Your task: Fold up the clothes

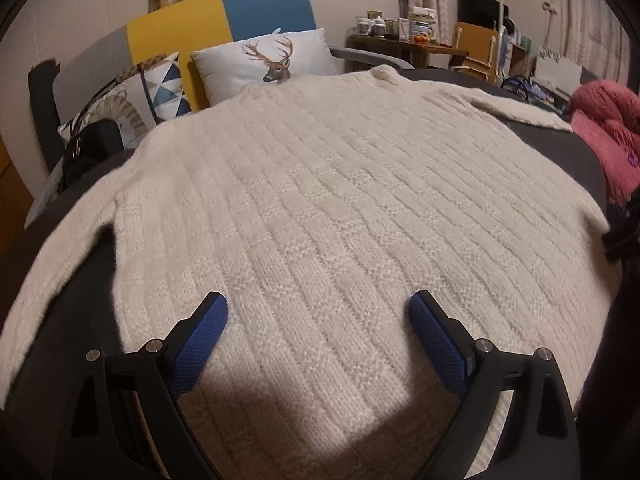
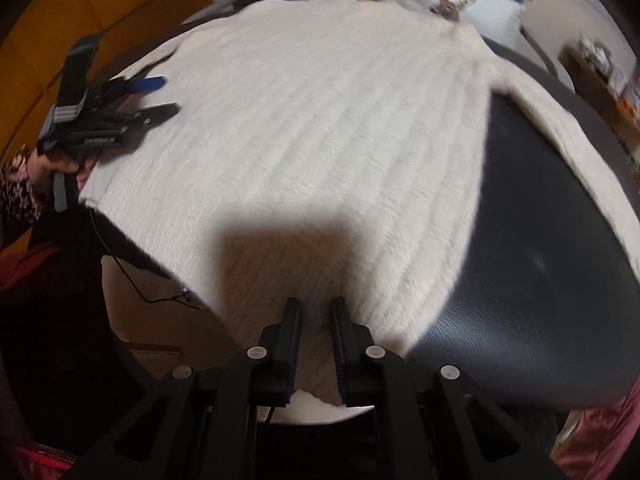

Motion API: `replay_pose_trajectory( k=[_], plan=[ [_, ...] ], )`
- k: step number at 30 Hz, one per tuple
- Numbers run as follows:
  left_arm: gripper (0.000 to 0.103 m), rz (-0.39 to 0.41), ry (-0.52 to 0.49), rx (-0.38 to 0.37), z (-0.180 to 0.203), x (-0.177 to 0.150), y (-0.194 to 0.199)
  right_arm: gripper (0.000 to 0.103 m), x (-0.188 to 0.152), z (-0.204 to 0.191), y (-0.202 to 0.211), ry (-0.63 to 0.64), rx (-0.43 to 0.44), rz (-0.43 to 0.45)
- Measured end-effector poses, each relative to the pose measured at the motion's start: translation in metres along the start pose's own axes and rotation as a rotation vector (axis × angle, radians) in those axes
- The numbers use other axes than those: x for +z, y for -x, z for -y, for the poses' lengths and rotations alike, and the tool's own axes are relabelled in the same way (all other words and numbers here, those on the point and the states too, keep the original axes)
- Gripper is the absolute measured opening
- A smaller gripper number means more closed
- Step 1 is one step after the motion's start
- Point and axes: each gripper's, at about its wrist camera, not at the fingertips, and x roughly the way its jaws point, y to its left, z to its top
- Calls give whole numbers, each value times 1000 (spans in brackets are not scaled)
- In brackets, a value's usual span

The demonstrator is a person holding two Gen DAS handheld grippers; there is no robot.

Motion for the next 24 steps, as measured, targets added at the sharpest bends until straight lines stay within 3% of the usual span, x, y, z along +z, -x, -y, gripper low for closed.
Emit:
replay_pose_trajectory(
  k=[5,8,17,21,24],
  plan=[
    [95,37,-57,66,-3,9,16,16,20,14,13,-90,9,135],
    [95,-8,-110,187,-11,8,2,16,36,21,-8,-116,-6,124],
    [97,-4,110,72,-31,-17,7,16,32,53,-21,-156,-27,97],
    [97,-19,113,35,-29,-10,12,18,37,49,-15,-119,-22,75],
    [97,64,182,98,-44,10,22,19,54,44,3,-90,-19,188]
  ],
)
